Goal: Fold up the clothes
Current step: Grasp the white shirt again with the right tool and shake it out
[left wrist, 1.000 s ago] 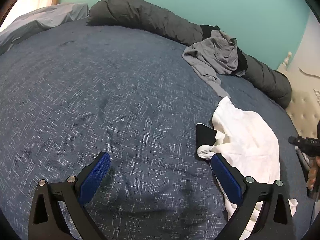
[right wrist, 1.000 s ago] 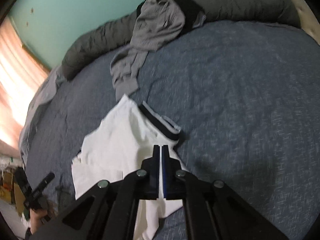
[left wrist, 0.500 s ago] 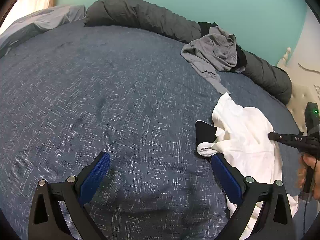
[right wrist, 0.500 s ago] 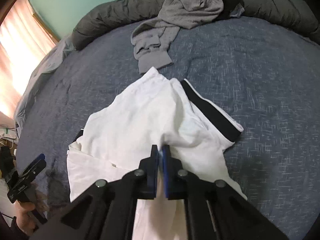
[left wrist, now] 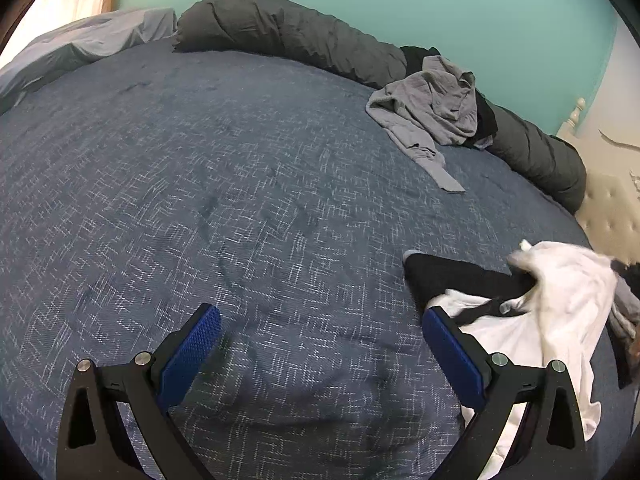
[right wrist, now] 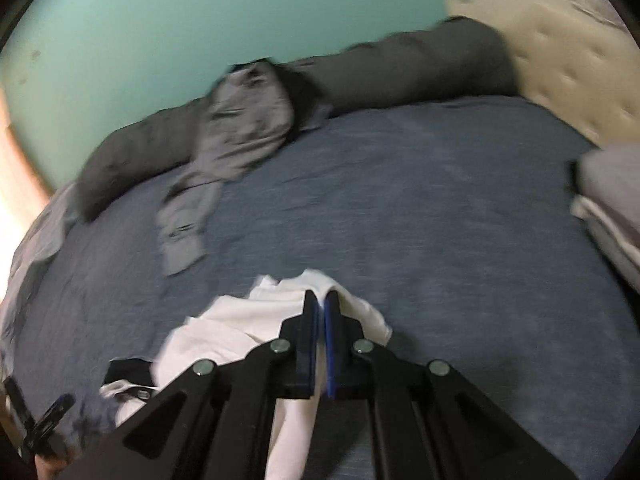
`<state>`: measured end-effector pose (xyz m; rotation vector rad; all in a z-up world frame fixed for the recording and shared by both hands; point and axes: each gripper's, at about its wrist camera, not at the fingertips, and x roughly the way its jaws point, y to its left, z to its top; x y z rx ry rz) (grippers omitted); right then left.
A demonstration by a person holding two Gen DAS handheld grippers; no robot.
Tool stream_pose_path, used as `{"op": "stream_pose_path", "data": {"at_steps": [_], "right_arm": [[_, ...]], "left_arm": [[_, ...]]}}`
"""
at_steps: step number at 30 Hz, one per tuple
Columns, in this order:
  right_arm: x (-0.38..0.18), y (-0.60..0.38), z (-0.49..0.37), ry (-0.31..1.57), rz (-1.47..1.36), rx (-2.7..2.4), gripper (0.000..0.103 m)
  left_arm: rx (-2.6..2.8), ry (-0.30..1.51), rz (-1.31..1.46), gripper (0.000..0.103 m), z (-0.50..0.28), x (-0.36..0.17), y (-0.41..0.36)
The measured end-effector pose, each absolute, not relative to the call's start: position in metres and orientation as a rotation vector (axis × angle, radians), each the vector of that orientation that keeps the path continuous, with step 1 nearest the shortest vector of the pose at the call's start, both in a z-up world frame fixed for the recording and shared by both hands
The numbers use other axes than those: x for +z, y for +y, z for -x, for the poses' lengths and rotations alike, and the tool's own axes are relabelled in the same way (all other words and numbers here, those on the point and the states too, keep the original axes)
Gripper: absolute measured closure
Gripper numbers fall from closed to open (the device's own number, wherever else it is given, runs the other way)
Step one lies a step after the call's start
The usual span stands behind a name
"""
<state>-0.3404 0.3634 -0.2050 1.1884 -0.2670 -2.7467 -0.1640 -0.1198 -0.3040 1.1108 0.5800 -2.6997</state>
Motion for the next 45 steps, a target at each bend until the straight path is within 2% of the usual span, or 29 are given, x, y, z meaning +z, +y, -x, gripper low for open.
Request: {"op": "stream_pose_path", "data": {"at_steps": [6, 8, 14, 16, 17, 24, 26, 28, 31, 37, 41, 44, 45], "right_arm": [[-0.229, 0.388, 0.336, -0.203, -1.398, -2.825, 0.098], [-0.227, 0.381, 0.332, -0.109, -1.409, -2.878, 0.090], [-0.204, 0.335, 0.328, -0.087, -1.230, -2.824, 0.068], [-0.213, 0.300, 0.331, -0.060, -1.242, -2.678, 0.048], [-0.219, 0.283, 0.333, -0.053, -1.266, -2.603, 0.045], [-0.269, 0.196, 0.342, 0.168, -1.407, -2.392, 0.046], [-0.278, 0.198, 0.345, 0.186, -1.430, -2.405, 0.060], [-0.281, 0.208, 0.345, 0.196, -1.442, -2.435, 0.087], [-0.276, 0.230, 0.343, 0.160, -1.417, -2.497, 0.098], [-0.238, 0.296, 0.308, 0.092, -1.294, -2.679, 0.101], [-0.244, 0.344, 0.293, -0.052, -1.365, -2.638, 0.101], [-0.245, 0.328, 0.290, -0.018, -1.357, -2.603, 0.099], [-0.245, 0.318, 0.291, -0.004, -1.346, -2.580, 0.096]], "left_arm": [[-2.706, 0.571, -1.116, 0.000, 0.166, -0.304, -0.116], [-2.708, 0.579, -1.117, 0.000, 0.165, -0.304, -0.117], [-2.714, 0.571, -1.135, 0.000, 0.167, -0.306, -0.113], [-2.714, 0.565, -1.139, 0.000, 0.167, -0.306, -0.112], [-2.715, 0.562, -1.139, 0.000, 0.167, -0.306, -0.112], [-2.717, 0.564, -1.147, 0.000, 0.167, -0.306, -0.112], [-2.715, 0.568, -1.149, 0.000, 0.167, -0.306, -0.113], [-2.714, 0.568, -1.146, 0.000, 0.167, -0.305, -0.115], [-2.711, 0.574, -1.149, 0.000, 0.167, -0.306, -0.115], [-2.718, 0.567, -1.152, 0.000, 0.167, -0.305, -0.111], [-2.727, 0.552, -1.161, 0.000, 0.169, -0.305, -0.105], [-2.724, 0.546, -1.163, 0.000, 0.169, -0.306, -0.104], [-2.725, 0.541, -1.164, 0.000, 0.169, -0.306, -0.103]]}}
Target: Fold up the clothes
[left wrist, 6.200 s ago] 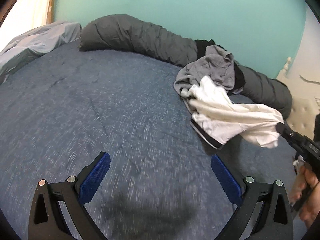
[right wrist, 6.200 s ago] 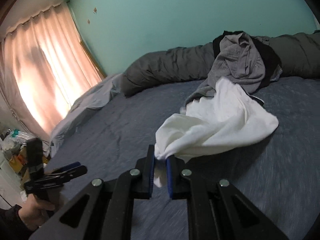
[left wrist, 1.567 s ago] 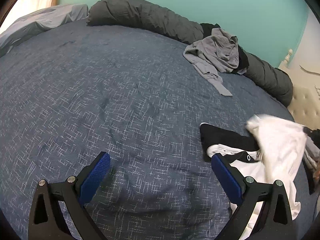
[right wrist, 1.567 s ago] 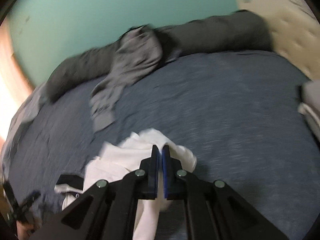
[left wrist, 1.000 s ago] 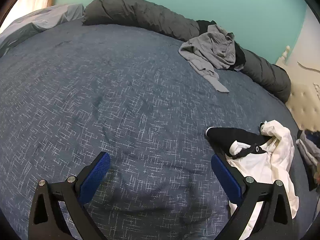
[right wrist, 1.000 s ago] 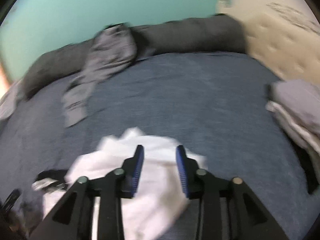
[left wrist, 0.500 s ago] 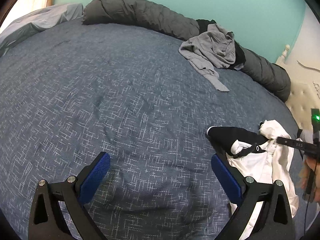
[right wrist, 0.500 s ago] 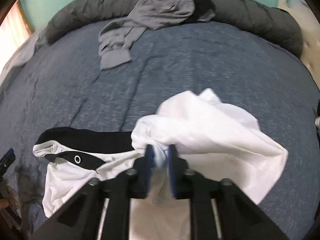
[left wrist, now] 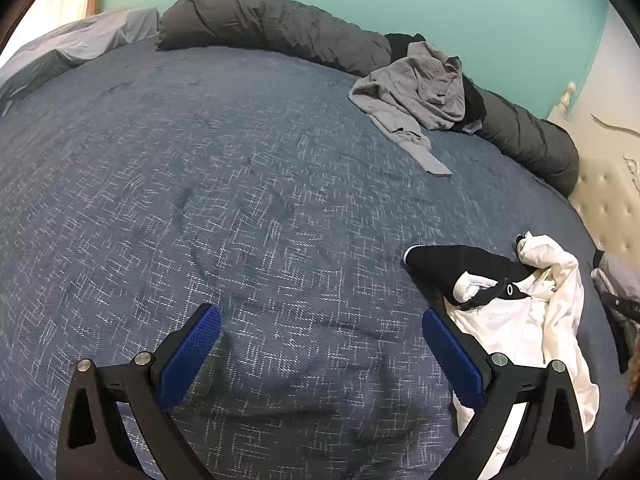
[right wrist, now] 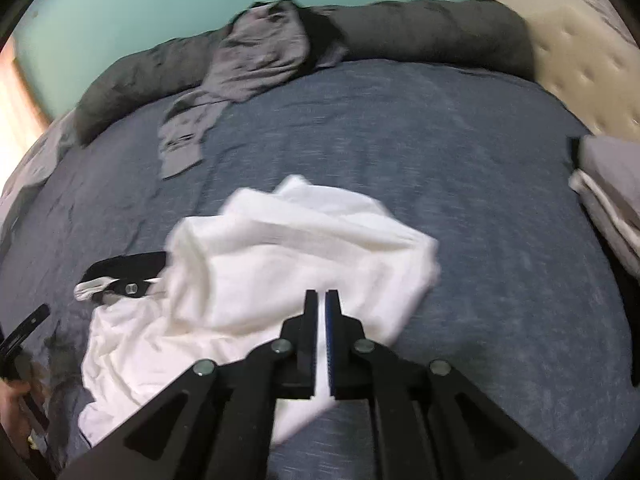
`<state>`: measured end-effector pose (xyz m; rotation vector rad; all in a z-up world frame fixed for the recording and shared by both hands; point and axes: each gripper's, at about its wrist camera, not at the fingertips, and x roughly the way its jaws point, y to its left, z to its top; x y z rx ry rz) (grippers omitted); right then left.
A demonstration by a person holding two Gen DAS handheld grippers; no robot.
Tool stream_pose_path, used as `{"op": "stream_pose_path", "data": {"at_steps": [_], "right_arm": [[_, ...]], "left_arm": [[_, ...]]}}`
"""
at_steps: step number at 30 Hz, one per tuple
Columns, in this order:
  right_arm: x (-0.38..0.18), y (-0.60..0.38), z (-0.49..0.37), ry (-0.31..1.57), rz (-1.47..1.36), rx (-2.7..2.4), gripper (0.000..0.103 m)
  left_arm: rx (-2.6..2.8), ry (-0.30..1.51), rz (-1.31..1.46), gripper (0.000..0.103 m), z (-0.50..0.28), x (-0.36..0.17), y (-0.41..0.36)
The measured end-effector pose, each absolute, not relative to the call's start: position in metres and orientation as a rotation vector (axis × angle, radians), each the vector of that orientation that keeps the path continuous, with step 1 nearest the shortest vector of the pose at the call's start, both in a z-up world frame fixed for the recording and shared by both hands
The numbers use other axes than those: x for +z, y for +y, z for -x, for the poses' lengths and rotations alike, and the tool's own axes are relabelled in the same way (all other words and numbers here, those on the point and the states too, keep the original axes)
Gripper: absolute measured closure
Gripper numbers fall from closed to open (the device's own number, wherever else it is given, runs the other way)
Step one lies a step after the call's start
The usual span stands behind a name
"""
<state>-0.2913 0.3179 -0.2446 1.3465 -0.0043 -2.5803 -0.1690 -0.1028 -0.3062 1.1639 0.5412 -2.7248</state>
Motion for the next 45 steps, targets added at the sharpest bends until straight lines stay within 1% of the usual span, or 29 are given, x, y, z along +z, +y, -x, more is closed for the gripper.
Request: {"op": "stream_pose_path", "data": {"at_steps": [1, 3, 4, 7, 9, 11, 12, 14, 20, 23, 26, 33, 36, 38, 41, 45], "right_arm": [[-0.246, 0.302, 0.296, 0.024, -1.346, -2.550, 0.083], [-0.248, 0.280, 0.302, 0.021, -1.335, -2.483, 0.068], [-0.248, 0.270, 0.304, 0.014, -1.331, -2.459, 0.068], [-0.255, 0.242, 0.318, 0.022, -1.319, -2.422, 0.068], [-0.263, 0.230, 0.326, 0.061, -1.352, -2.404, 0.068], [-0.272, 0.225, 0.332, 0.079, -1.383, -2.390, 0.083], [-0.273, 0.228, 0.332, 0.057, -1.387, -2.385, 0.093], [-0.272, 0.237, 0.330, 0.023, -1.377, -2.409, 0.096], [-0.245, 0.293, 0.302, -0.063, -1.297, -2.534, 0.097], [-0.236, 0.328, 0.283, -0.059, -1.317, -2.593, 0.097], [-0.247, 0.361, 0.267, -0.005, -1.442, -2.630, 0.097], [-0.298, 0.420, 0.235, 0.060, -1.816, -2.631, 0.097], [-0.307, 0.431, 0.227, 0.019, -1.891, -2.588, 0.097], [-0.305, 0.436, 0.227, -0.060, -1.919, -2.554, 0.097], [-0.279, 0.442, 0.231, -0.109, -1.862, -2.616, 0.094], [-0.229, 0.437, 0.241, -0.134, -1.688, -2.727, 0.091]], "left_arm": [[-2.725, 0.536, -1.165, 0.000, 0.169, -0.306, -0.102], [-2.725, 0.531, -1.167, 0.000, 0.170, -0.307, -0.102], [-2.725, 0.530, -1.169, 0.000, 0.170, -0.308, -0.102], [-2.723, 0.531, -1.177, 0.000, 0.171, -0.309, -0.102], [-2.726, 0.531, -1.180, 0.000, 0.171, -0.310, -0.102], [-2.726, 0.530, -1.178, 0.000, 0.172, -0.310, -0.103], [-2.724, 0.533, -1.176, 0.000, 0.172, -0.310, -0.104], [-2.719, 0.540, -1.171, 0.000, 0.172, -0.309, -0.106], [-2.719, 0.547, -1.169, 0.000, 0.170, -0.310, -0.105], [-2.723, 0.546, -1.167, 0.000, 0.170, -0.309, -0.103], [-2.733, 0.536, -1.166, 0.000, 0.169, -0.308, -0.099], [-2.739, 0.537, -1.171, 0.000, 0.169, -0.309, -0.097], [-2.740, 0.531, -1.179, 0.000, 0.170, -0.310, -0.095], [-2.743, 0.527, -1.182, 0.000, 0.171, -0.310, -0.094], [-2.744, 0.526, -1.185, 0.000, 0.172, -0.310, -0.093], [-2.755, 0.528, -1.193, 0.000, 0.174, -0.310, -0.092]]}}
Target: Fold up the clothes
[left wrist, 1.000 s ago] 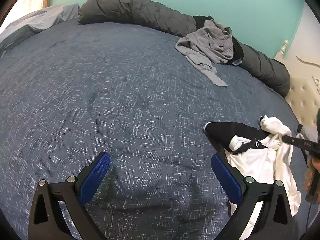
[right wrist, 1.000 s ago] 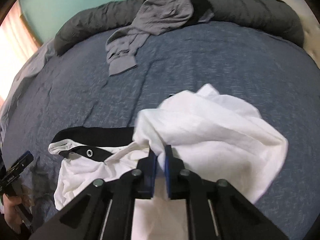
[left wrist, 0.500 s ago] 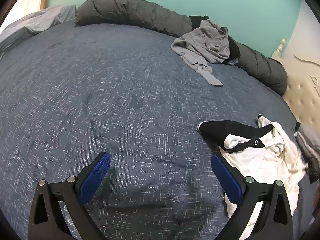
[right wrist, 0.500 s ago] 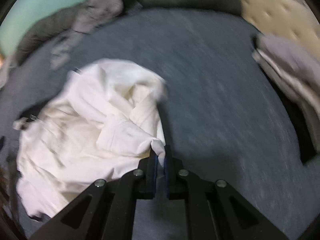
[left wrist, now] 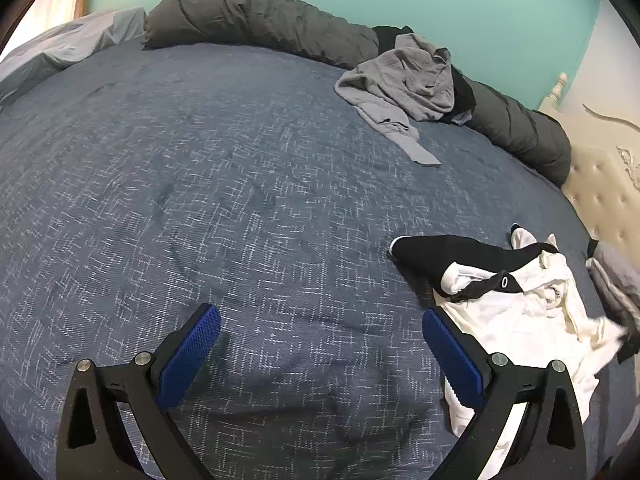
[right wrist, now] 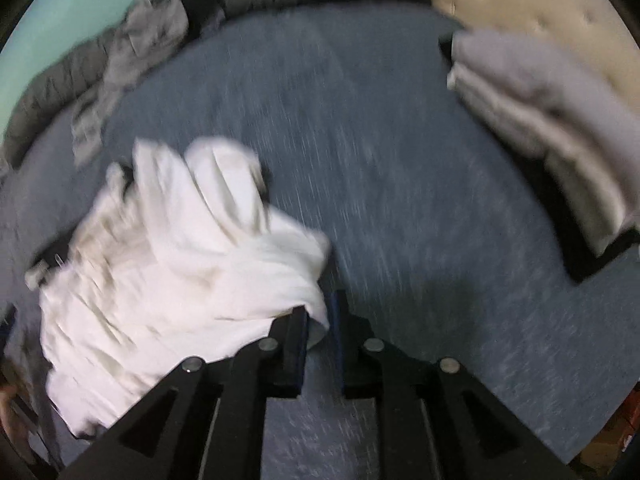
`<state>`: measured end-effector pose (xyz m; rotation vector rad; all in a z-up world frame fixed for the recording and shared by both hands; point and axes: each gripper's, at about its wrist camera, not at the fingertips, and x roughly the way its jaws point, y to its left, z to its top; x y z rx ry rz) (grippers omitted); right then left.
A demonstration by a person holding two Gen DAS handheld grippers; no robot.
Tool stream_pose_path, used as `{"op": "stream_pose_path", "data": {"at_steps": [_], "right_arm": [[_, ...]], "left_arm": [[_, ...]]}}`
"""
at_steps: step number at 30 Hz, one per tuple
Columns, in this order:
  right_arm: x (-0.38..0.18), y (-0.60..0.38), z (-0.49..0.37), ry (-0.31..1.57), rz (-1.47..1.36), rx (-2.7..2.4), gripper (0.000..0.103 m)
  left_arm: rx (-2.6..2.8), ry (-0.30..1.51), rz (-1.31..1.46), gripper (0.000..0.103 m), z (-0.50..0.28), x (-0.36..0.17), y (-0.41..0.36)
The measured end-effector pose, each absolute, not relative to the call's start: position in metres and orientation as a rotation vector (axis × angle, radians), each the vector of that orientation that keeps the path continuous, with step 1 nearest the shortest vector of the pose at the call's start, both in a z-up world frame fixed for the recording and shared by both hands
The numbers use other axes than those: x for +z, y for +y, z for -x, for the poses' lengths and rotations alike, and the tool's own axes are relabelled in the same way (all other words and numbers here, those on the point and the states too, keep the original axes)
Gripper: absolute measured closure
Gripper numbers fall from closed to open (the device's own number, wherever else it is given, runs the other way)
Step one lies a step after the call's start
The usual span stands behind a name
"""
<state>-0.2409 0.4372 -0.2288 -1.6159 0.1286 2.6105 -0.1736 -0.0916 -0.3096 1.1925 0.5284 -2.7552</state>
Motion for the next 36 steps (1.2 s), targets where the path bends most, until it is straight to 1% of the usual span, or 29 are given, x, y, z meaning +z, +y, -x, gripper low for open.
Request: {"op": "stream_pose_path", "data": {"at_steps": [3, 7, 12, 15, 17, 22, 24, 29, 32, 35, 36], "right_arm": [[-0.202, 0.425, 0.250, 0.104, 1.515, 2.684, 0.090], [-0.180, 0.407, 0.263, 0.093, 1.402, 2.757, 0.088], [-0.190, 0.365, 0.298, 0.057, 1.447, 2.889, 0.081], [-0.214, 0.329, 0.323, -0.013, 1.563, 2.936, 0.073], [-0.227, 0.312, 0.332, -0.003, 1.621, 2.960, 0.072], [-0.247, 0.275, 0.351, -0.107, 1.666, 3.017, 0.072], [-0.255, 0.270, 0.361, -0.105, 1.700, 2.999, 0.072], [-0.279, 0.279, 0.375, -0.019, 1.783, 2.885, 0.072], [-0.288, 0.286, 0.378, -0.012, 1.785, 2.857, 0.072], [-0.291, 0.292, 0.384, 0.048, 1.779, 2.871, 0.071], [-0.291, 0.292, 0.385, 0.043, 1.765, 2.872, 0.070]], "left_arm": [[-2.757, 0.517, -1.211, 0.000, 0.174, -0.309, -0.089], [-2.756, 0.538, -1.227, 0.000, 0.175, -0.311, -0.089], [-2.762, 0.560, -1.240, 0.000, 0.177, -0.312, -0.089], [-2.766, 0.557, -1.243, 0.000, 0.178, -0.311, -0.087], [-2.772, 0.563, -1.246, 0.000, 0.179, -0.311, -0.088], [-2.780, 0.573, -1.242, 0.000, 0.181, -0.310, -0.090], [-2.774, 0.587, -1.249, 0.000, 0.182, -0.312, -0.092], [-2.763, 0.589, -1.268, 0.000, 0.185, -0.316, -0.093], [-2.765, 0.582, -1.268, 0.000, 0.185, -0.316, -0.092], [-2.768, 0.580, -1.259, 0.000, 0.185, -0.315, -0.092], [-2.767, 0.580, -1.259, 0.000, 0.185, -0.315, -0.092]]}}
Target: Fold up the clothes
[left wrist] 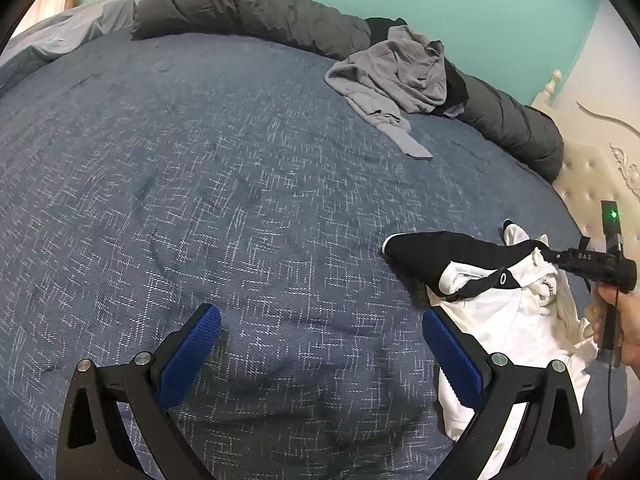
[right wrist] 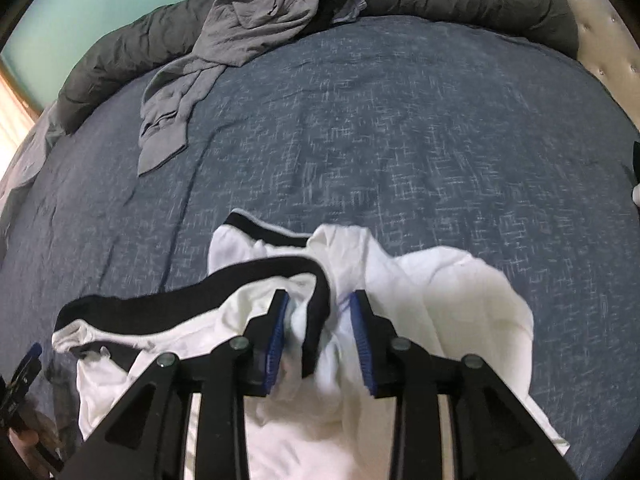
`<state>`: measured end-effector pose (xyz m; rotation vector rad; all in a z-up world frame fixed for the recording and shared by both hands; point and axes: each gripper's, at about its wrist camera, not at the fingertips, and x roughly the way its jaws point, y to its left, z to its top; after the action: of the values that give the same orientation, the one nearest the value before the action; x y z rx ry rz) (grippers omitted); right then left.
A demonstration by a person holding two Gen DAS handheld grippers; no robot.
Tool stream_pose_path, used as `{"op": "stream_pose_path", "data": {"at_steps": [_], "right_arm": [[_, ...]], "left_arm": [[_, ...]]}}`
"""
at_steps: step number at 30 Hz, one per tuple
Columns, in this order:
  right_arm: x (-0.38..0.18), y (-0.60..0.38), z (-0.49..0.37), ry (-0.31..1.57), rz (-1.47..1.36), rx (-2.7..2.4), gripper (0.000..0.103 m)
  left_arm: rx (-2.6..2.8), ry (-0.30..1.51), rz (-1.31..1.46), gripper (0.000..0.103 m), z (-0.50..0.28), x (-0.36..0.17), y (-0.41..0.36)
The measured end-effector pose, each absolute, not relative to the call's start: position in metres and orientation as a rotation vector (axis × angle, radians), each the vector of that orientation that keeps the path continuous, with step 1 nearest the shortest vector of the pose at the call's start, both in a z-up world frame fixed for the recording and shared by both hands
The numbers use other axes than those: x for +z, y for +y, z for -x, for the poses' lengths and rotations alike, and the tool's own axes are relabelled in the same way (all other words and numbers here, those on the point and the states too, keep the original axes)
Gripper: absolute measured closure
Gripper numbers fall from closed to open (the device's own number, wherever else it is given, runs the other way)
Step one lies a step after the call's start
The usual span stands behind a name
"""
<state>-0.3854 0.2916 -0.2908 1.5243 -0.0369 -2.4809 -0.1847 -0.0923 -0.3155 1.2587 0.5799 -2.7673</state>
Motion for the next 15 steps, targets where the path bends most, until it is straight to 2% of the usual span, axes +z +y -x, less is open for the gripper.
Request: {"op": "stream_pose_path", "data": {"at_steps": [7, 8, 9, 10, 13, 15], "right_arm": [[-0.286, 0.285, 0.393, 0.033, -1.505, -2.464, 0.069], [-0.286, 0.282, 0.391, 0.061, -1.511, -2.456, 0.072], [-0.286, 0.280, 0.390, 0.088, -1.518, -2.448, 0.082], [-0.284, 0.278, 0.386, 0.114, -1.505, -2.453, 0.087], [-0.272, 0.284, 0.374, 0.114, -1.429, -2.492, 0.093], [-0.263, 0.291, 0.366, 0.101, -1.365, -2.538, 0.093]], "left_arm": [[-2.768, 0.580, -1.280, 0.000, 0.186, -0.317, -0.091], [-2.769, 0.582, -1.284, 0.000, 0.187, -0.317, -0.091], [-2.769, 0.584, -1.283, 0.000, 0.187, -0.316, -0.091], [-2.768, 0.586, -1.282, 0.000, 0.187, -0.316, -0.091], [-2.774, 0.594, -1.286, 0.000, 0.186, -0.316, -0.090], [-2.777, 0.595, -1.289, 0.000, 0.186, -0.316, -0.088]]}}
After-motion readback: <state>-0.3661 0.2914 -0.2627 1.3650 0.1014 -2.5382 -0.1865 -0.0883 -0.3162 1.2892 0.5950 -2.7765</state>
